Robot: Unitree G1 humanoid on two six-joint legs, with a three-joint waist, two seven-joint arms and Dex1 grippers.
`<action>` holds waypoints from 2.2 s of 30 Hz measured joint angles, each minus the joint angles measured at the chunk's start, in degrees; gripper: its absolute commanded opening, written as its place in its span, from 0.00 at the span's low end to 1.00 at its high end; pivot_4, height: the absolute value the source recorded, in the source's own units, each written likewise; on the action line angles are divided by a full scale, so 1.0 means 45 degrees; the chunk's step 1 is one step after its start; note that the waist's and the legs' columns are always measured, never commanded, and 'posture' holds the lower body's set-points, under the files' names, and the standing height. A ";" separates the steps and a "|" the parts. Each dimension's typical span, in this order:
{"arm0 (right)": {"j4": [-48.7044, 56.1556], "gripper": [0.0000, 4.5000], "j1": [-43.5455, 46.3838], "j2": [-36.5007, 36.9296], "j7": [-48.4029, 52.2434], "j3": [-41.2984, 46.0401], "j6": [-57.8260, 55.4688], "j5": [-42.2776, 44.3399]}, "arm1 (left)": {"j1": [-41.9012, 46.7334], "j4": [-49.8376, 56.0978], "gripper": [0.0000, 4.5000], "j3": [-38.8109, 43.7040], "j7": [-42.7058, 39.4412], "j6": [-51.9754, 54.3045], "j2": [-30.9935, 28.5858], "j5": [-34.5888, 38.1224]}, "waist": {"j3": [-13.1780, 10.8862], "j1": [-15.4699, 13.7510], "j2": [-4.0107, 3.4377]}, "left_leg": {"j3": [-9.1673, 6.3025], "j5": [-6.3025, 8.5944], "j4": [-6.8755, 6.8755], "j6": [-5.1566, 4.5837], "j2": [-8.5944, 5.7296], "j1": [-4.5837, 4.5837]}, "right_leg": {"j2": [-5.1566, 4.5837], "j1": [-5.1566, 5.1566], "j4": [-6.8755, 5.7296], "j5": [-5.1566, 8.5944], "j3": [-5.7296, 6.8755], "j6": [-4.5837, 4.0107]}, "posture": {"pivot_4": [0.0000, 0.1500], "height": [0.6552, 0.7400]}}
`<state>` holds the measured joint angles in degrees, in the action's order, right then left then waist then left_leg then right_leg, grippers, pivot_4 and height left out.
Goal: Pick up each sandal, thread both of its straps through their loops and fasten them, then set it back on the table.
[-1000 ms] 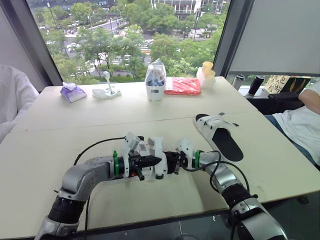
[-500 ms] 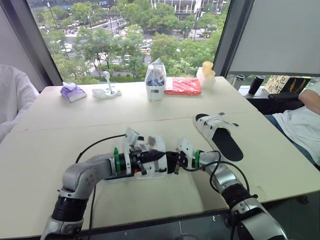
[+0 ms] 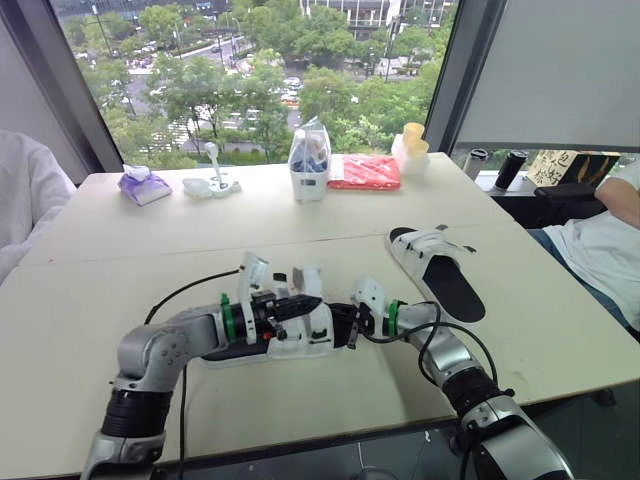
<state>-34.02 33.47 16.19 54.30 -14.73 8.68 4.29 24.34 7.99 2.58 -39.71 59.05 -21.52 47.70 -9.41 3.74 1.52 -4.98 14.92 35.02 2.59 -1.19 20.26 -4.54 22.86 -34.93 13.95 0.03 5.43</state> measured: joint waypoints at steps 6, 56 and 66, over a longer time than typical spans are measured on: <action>0.0001 0.00 -0.0004 0.0001 -0.0004 0.0000 0.0000 0.0000 | -0.0035 0.0000 0.01 -0.0366 -0.0179 -0.0487 -0.0085 -0.0348 | 0.0001 -0.0004 0.0000 | -0.0002 0.0001 0.0000 0.0001 0.0001 0.0001 | -0.0003 0.0000 0.0000 0.0001 0.0000 -0.0002 | 1.00 1.00; 0.0807 0.00 -0.0590 0.0013 -0.0265 0.0018 -0.0150 0.0000 | 0.0139 0.0904 0.01 -0.1995 -0.2259 -0.1876 -0.2000 -0.2143 | 0.0008 -0.0018 -0.0001 | -0.0002 0.0028 -0.0020 0.0039 0.0006 0.0004 | -0.0004 0.0017 0.0000 0.0033 0.0001 -0.0036 | 1.00 1.00; 0.0931 0.00 -0.0649 0.0007 -0.0301 0.0019 -0.0212 0.0000 | 0.0222 0.0420 0.01 -0.3337 -0.2914 -0.4197 -0.2290 -0.4285 | 0.0010 -0.0023 -0.0005 | 0.0000 0.0037 -0.0022 0.0036 0.0011 0.0009 | -0.0001 0.0025 0.0000 0.0042 0.0002 -0.0044 | 1.00 1.00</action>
<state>-29.84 30.55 16.22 52.95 -14.64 7.73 4.29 25.34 9.88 -12.43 -52.83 40.16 -31.82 28.42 -9.37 3.64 1.50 -4.98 15.08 34.92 2.75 -1.15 20.30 -4.54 22.97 -34.93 14.14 0.04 5.23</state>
